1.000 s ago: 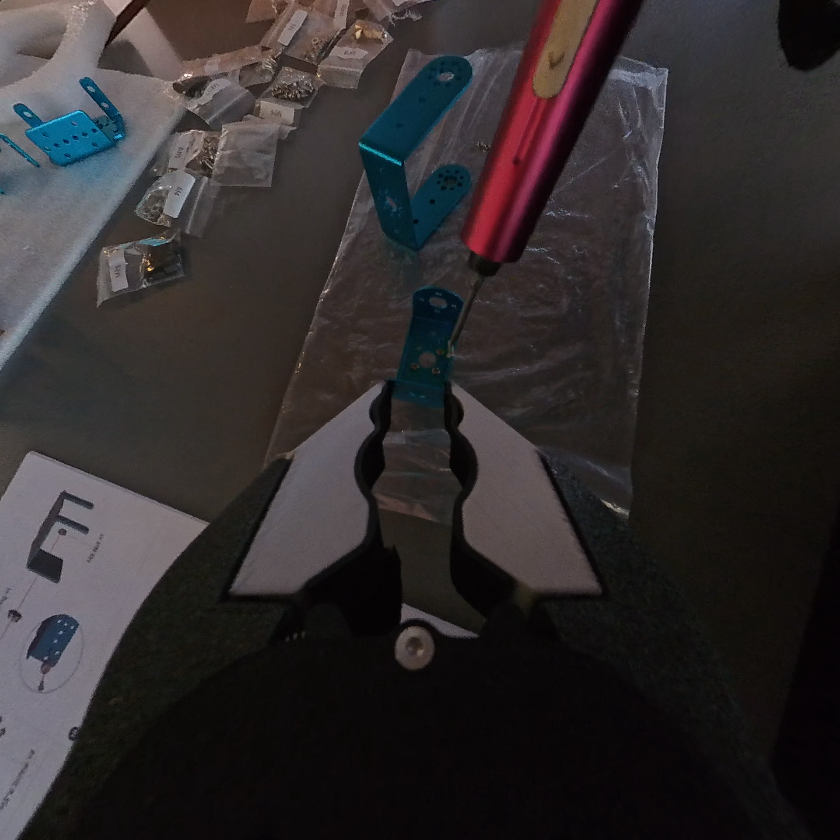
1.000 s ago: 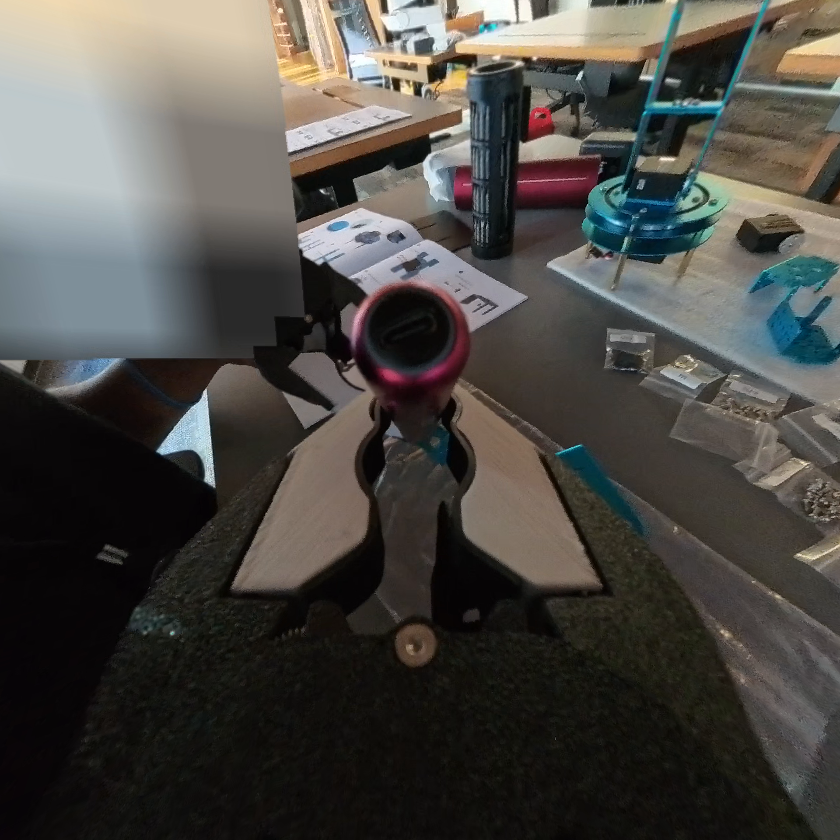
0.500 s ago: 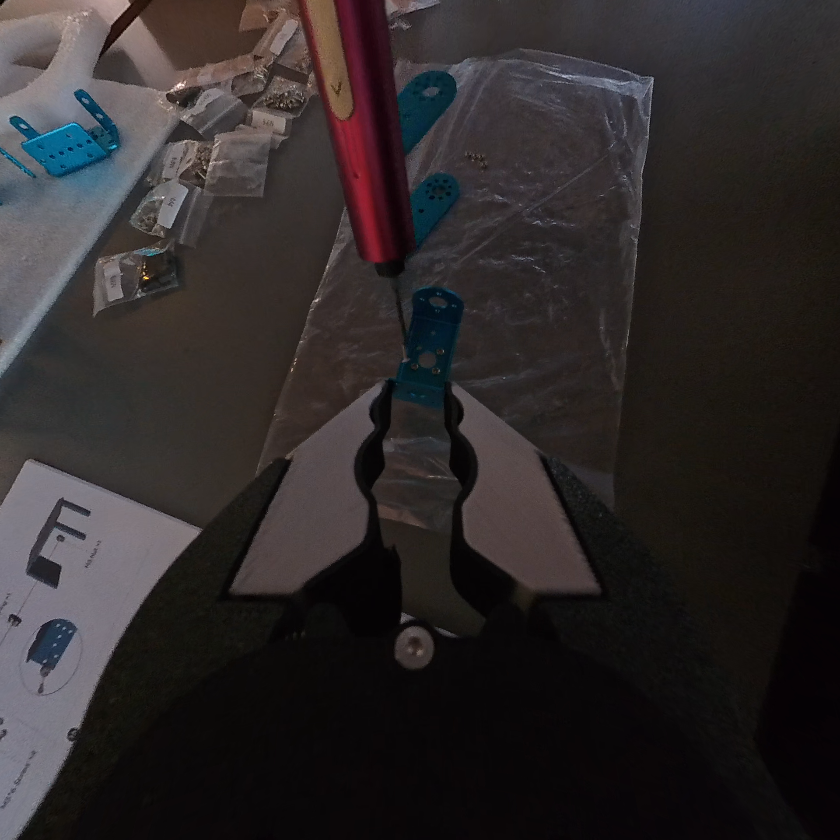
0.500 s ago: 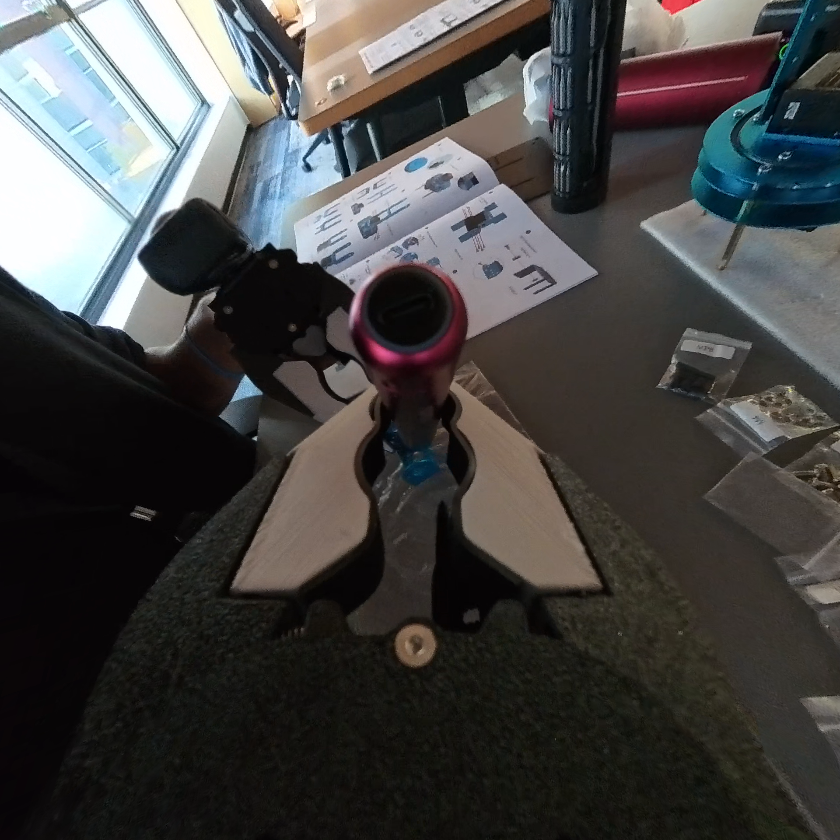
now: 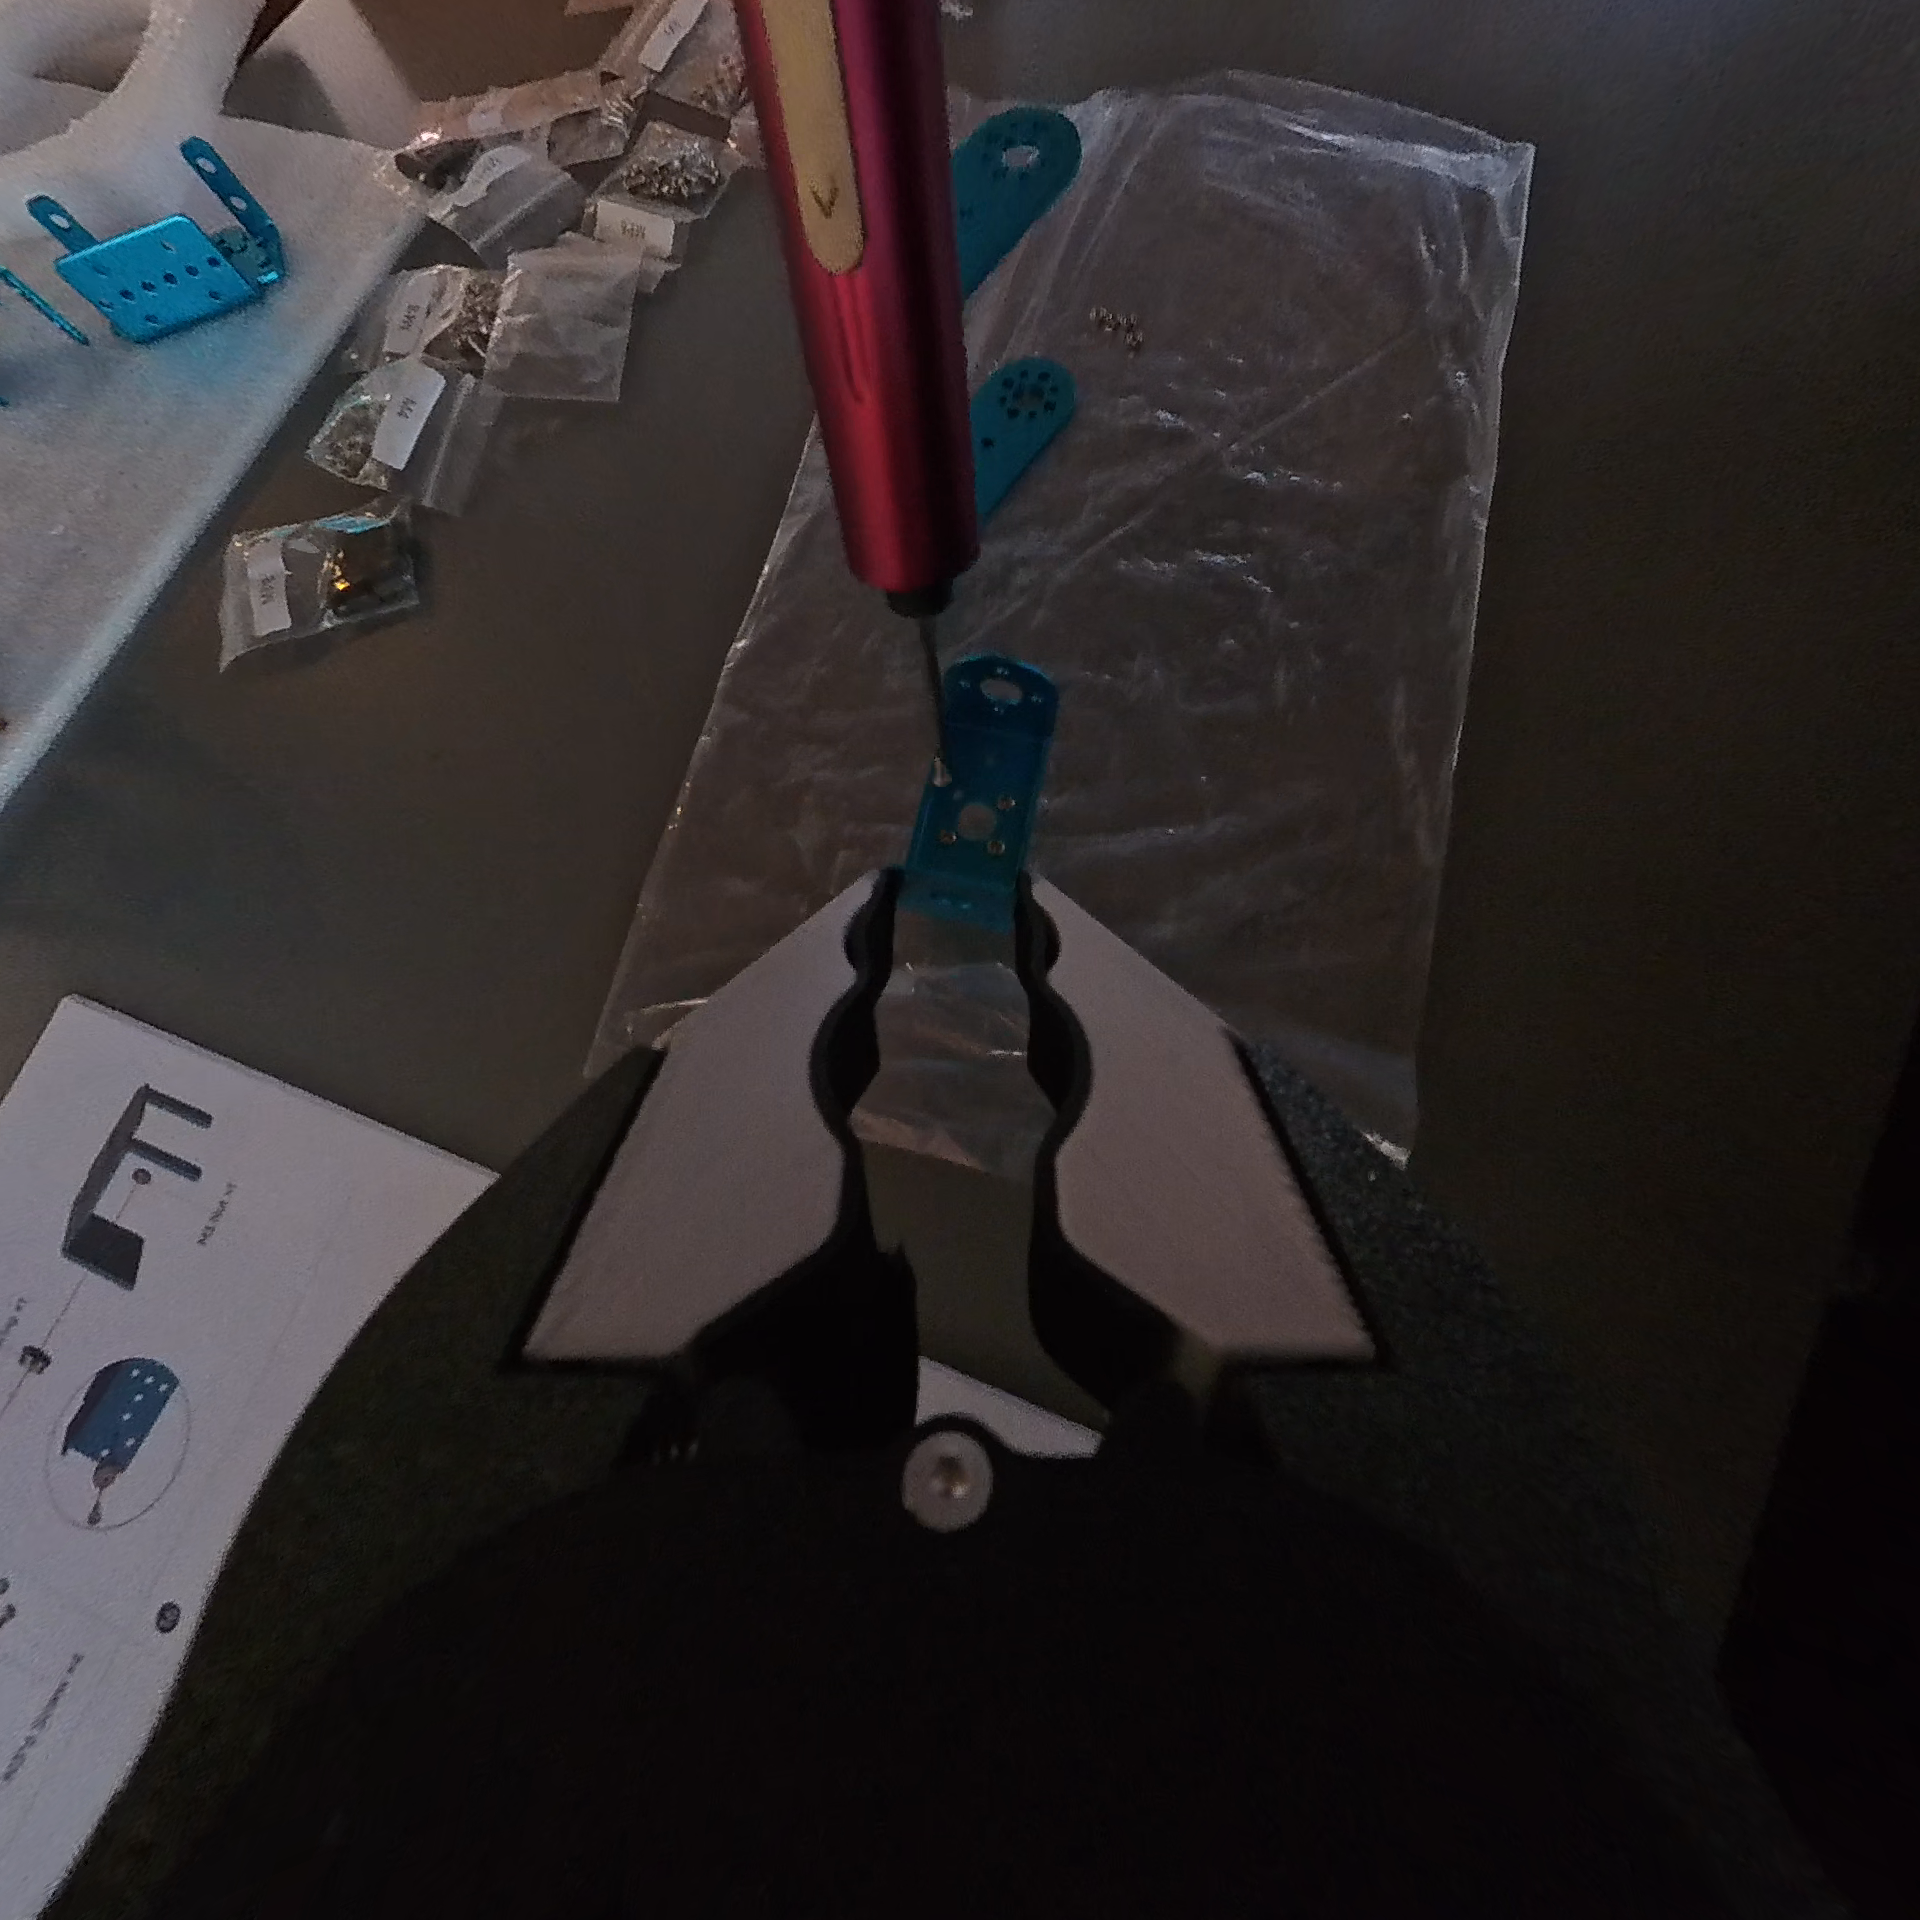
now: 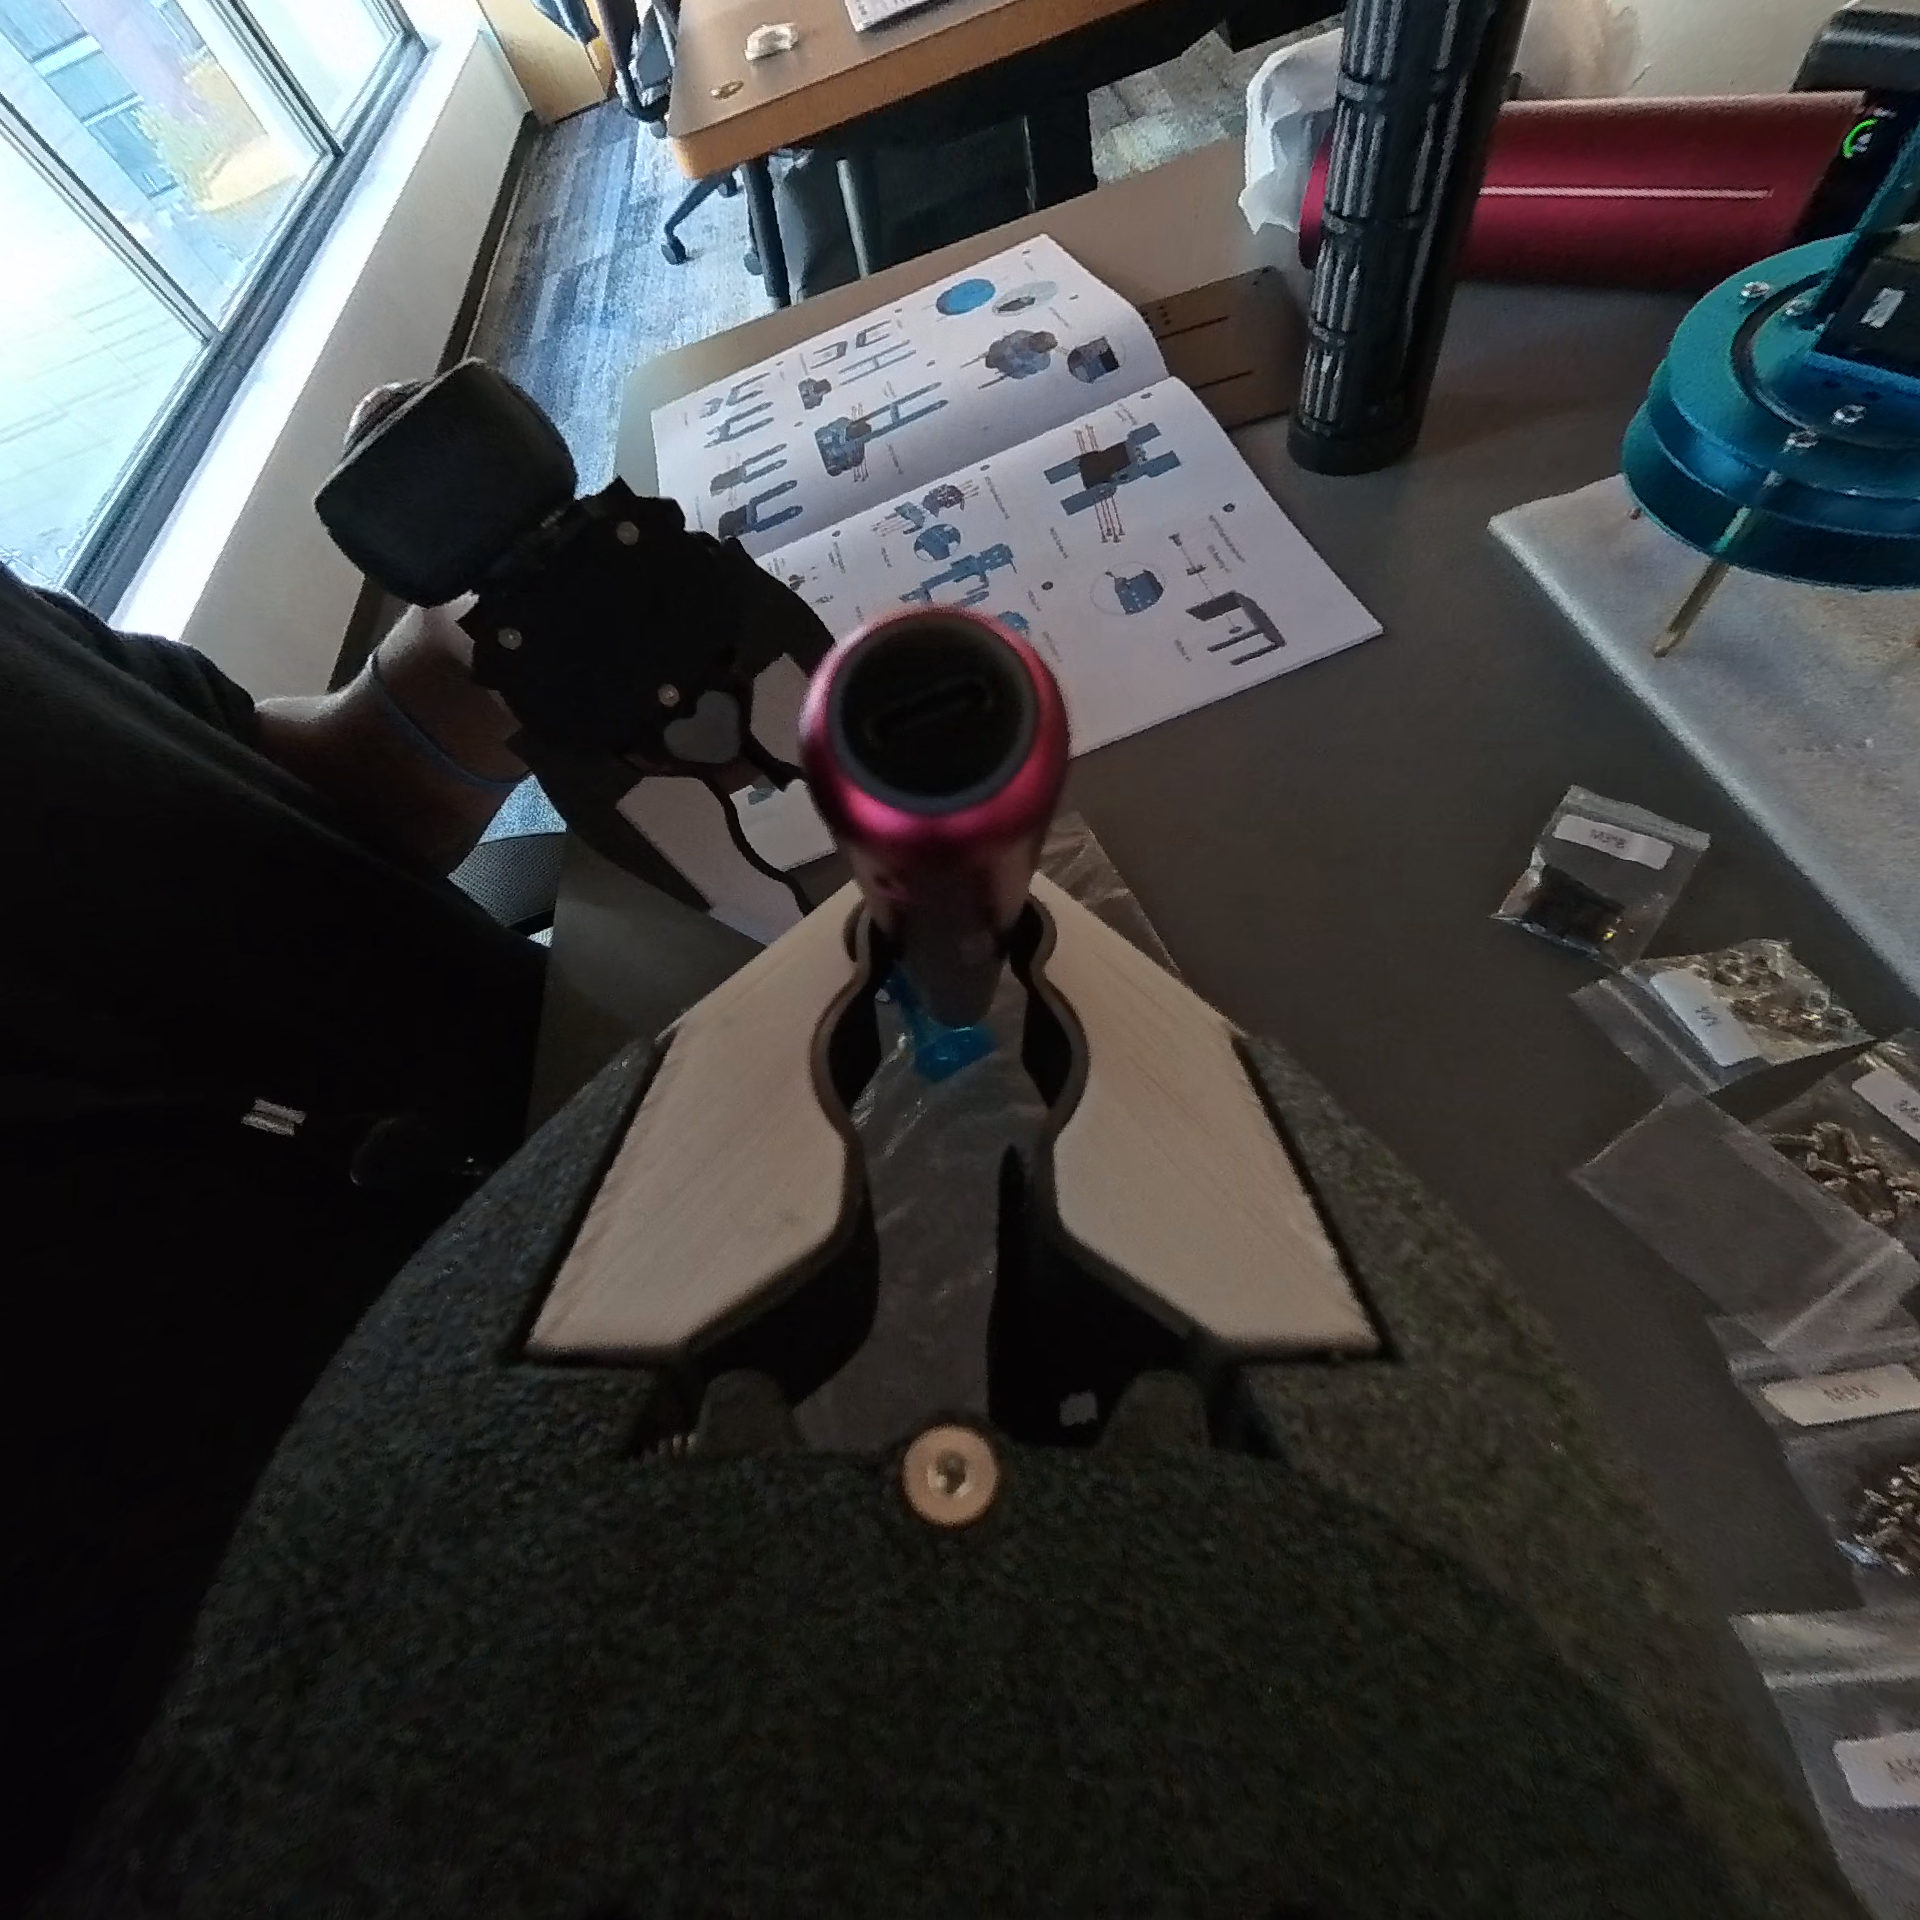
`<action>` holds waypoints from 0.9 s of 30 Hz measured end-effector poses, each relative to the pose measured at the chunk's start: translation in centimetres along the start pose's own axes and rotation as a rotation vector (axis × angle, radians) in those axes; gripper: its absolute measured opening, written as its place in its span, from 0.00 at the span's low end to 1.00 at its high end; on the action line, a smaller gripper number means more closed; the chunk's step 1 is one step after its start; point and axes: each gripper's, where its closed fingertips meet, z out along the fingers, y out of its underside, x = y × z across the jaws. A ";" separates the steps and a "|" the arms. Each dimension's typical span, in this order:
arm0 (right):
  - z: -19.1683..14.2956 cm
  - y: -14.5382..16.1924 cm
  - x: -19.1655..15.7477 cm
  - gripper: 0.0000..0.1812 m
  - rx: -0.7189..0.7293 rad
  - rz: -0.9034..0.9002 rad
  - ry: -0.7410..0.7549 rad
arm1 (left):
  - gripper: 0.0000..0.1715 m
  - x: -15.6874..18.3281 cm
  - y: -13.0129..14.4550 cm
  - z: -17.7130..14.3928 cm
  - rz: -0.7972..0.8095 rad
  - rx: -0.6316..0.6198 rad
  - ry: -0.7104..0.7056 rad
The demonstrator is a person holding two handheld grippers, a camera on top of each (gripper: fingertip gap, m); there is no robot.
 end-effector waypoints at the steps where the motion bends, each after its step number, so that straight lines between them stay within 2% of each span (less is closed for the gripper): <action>1: 0.1 0.0 0.0 0.12 -0.002 -0.001 0.000 | 0.13 0.0 0.0 0.0 0.000 0.000 -0.001; 14: 1.0 0.3 -0.3 0.12 -0.054 -0.054 0.018 | 0.13 0.1 -0.1 -0.1 0.012 -0.002 0.000; 21: 0.6 -0.2 -0.3 0.12 -0.047 -0.107 0.043 | 0.13 -0.1 -0.1 -0.2 0.005 -0.003 -0.008; 27: 0.0 0.0 0.5 0.12 -0.019 -0.078 0.060 | 0.13 0.0 0.0 -0.2 0.006 0.000 0.001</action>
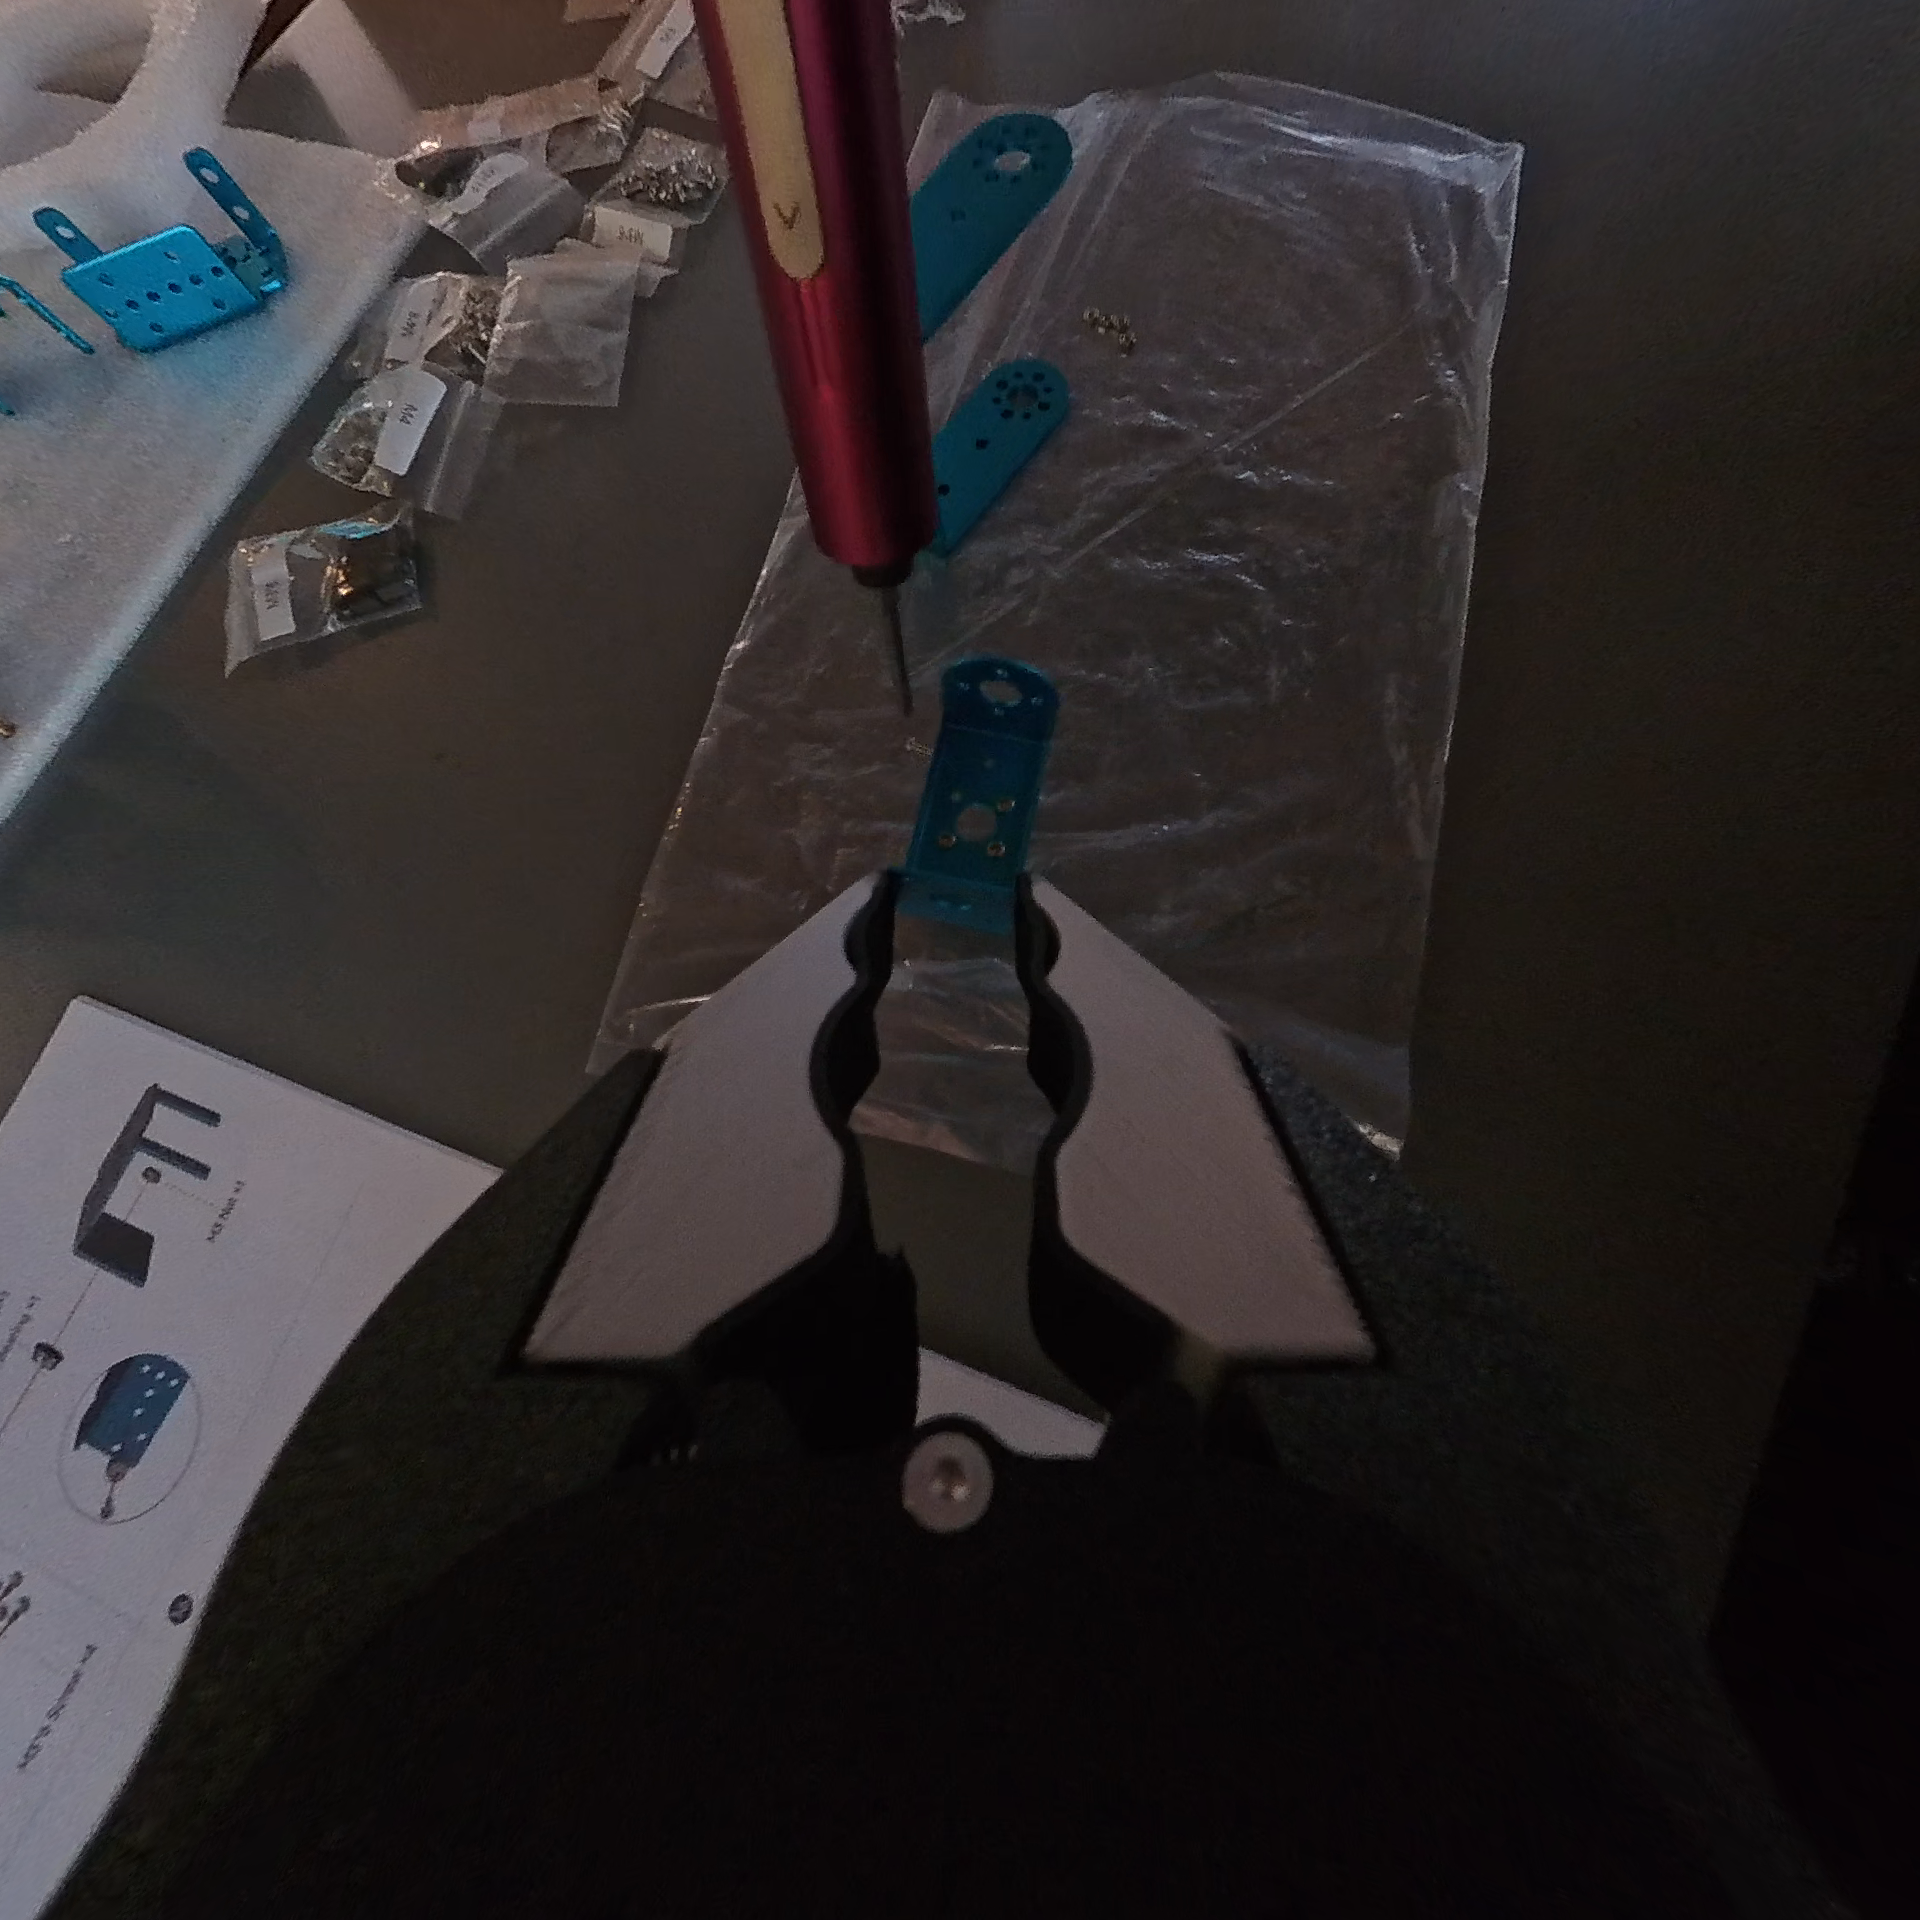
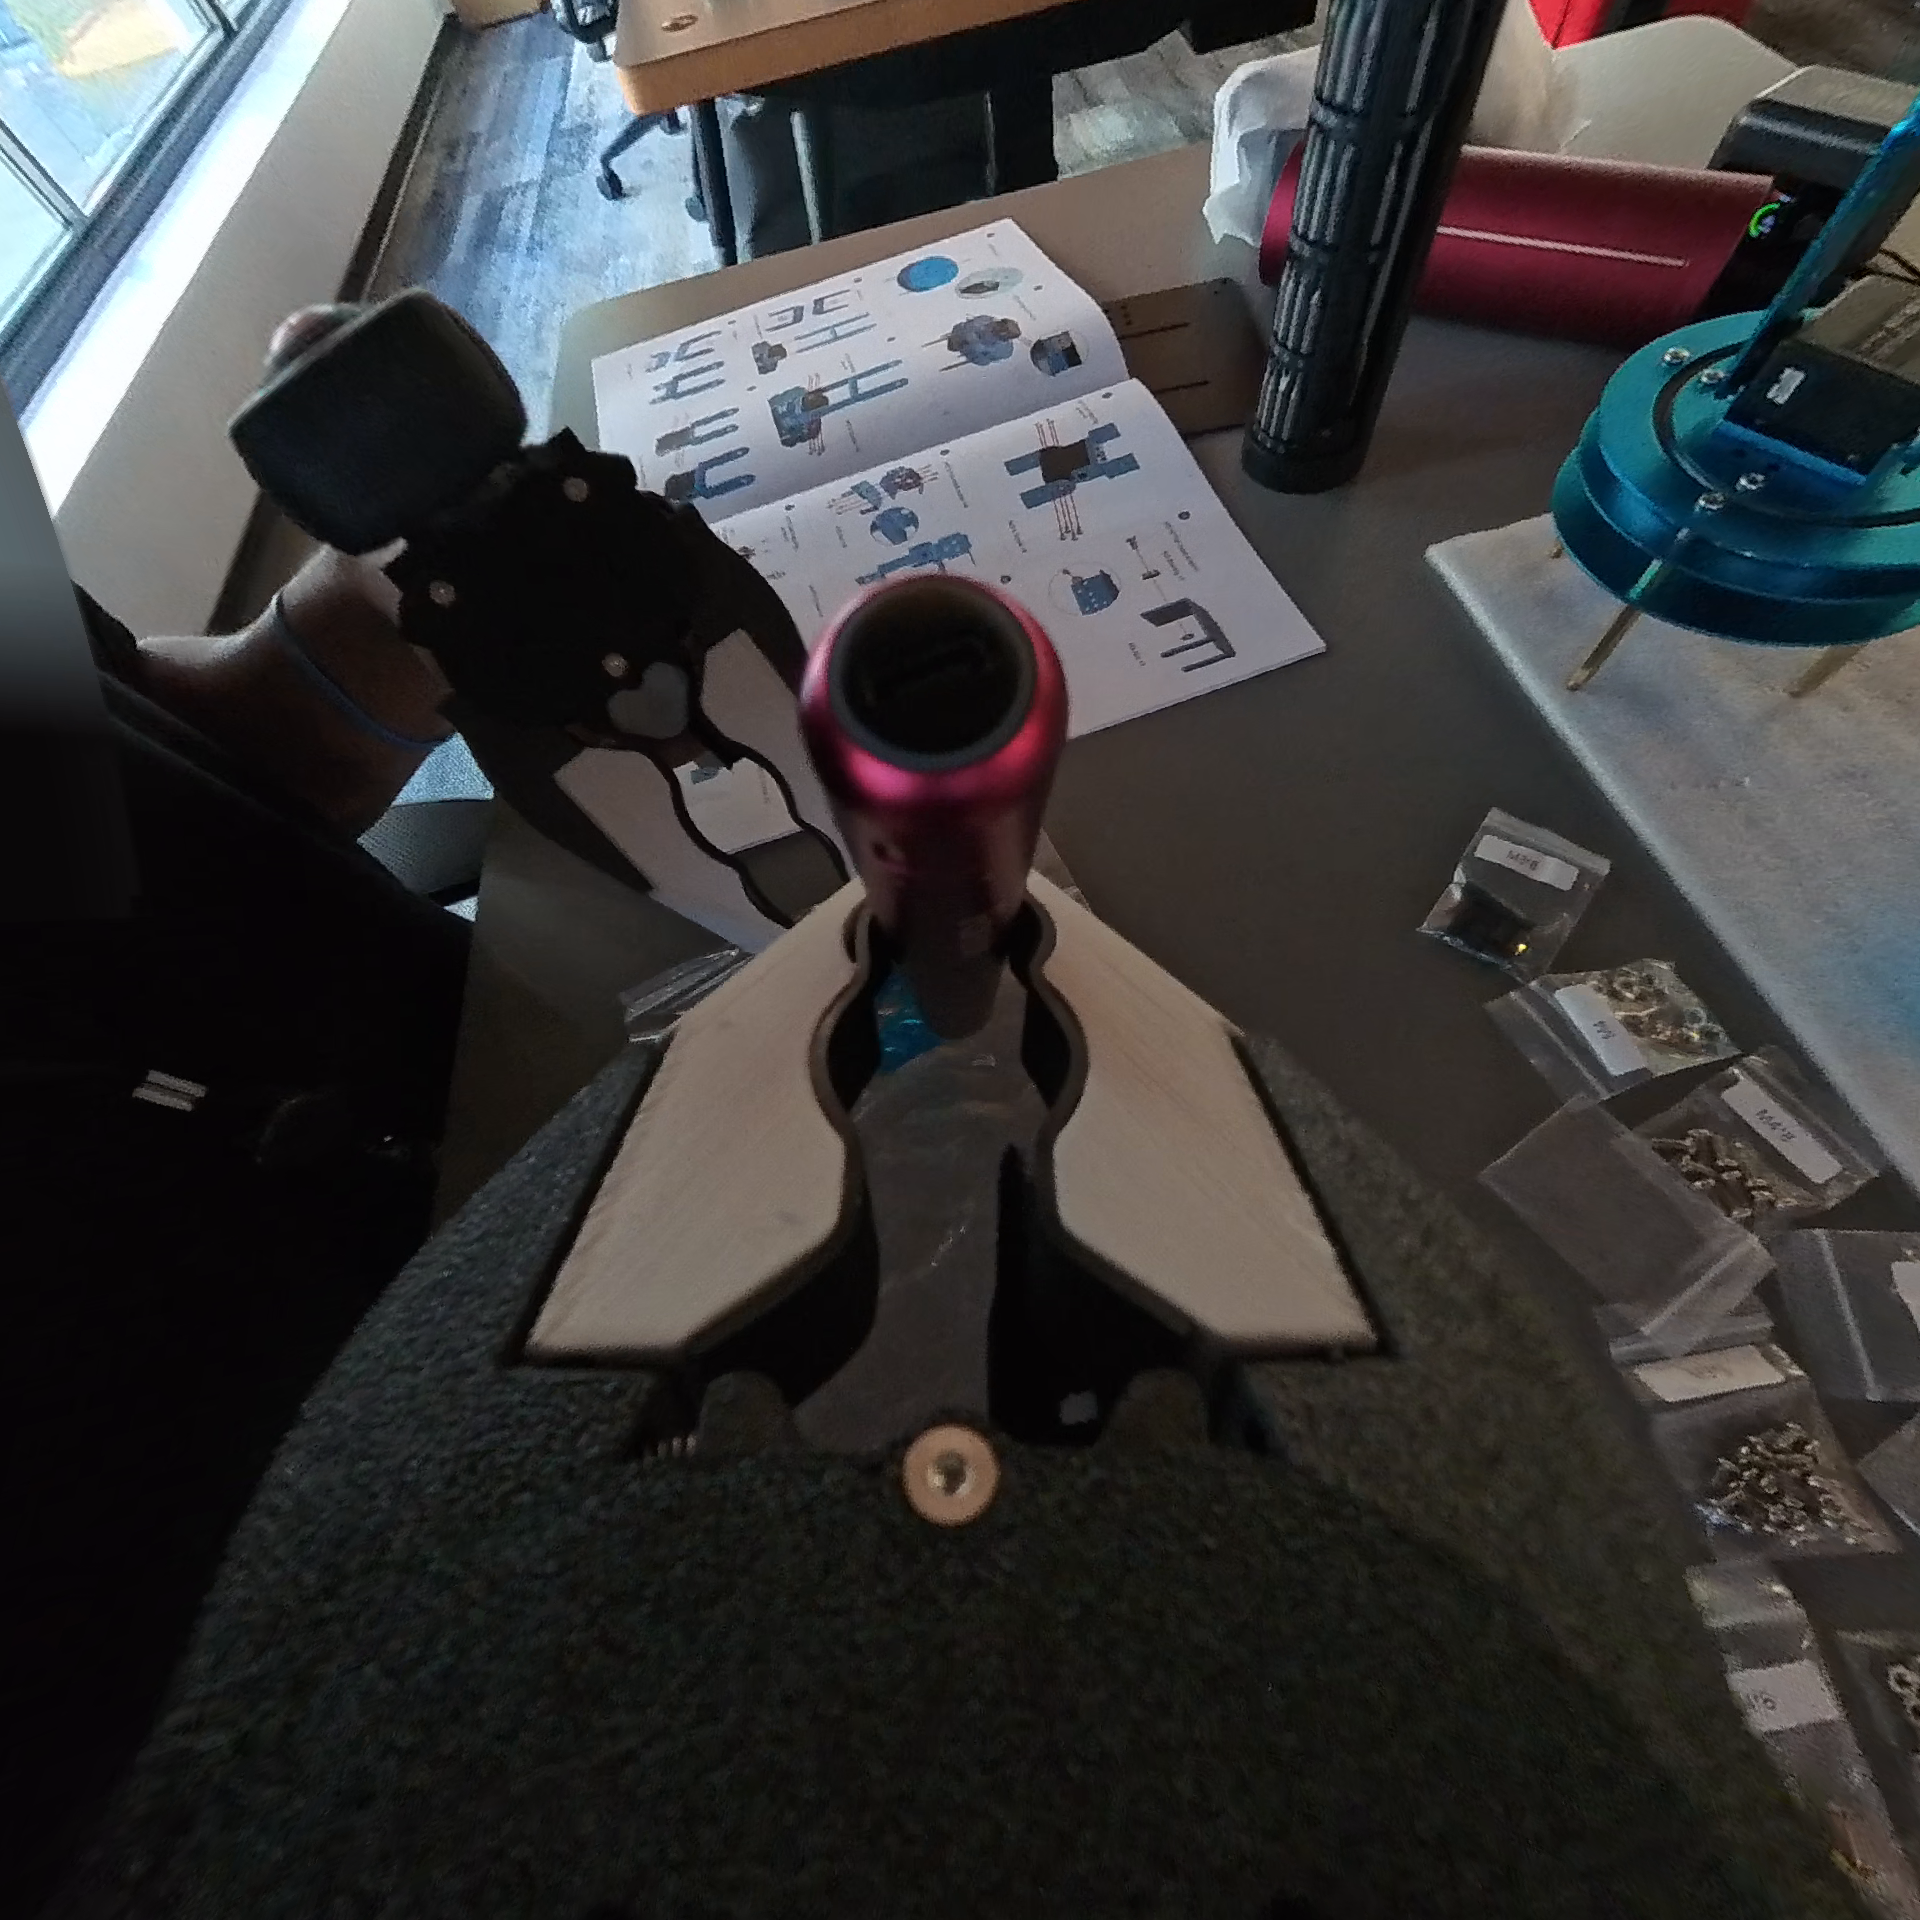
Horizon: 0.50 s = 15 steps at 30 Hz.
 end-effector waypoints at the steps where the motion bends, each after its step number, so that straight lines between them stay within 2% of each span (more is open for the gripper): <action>1: 0.0 0.2 0.1 0.12 -0.001 -0.001 0.006 | 0.13 0.0 0.0 0.0 -0.001 0.003 0.002; 6: -0.4 2.4 0.1 0.12 -0.034 -0.026 0.069 | 0.13 -0.1 0.3 -0.3 -0.006 0.000 -0.006; 10: -1.0 2.4 -0.3 0.12 0.047 -0.009 0.093 | 0.13 -0.7 0.9 -0.8 -0.025 -0.005 -0.020; 15: -0.8 3.1 -0.6 0.12 0.066 0.024 0.088 | 0.13 -1.3 1.5 -0.9 -0.035 -0.019 -0.031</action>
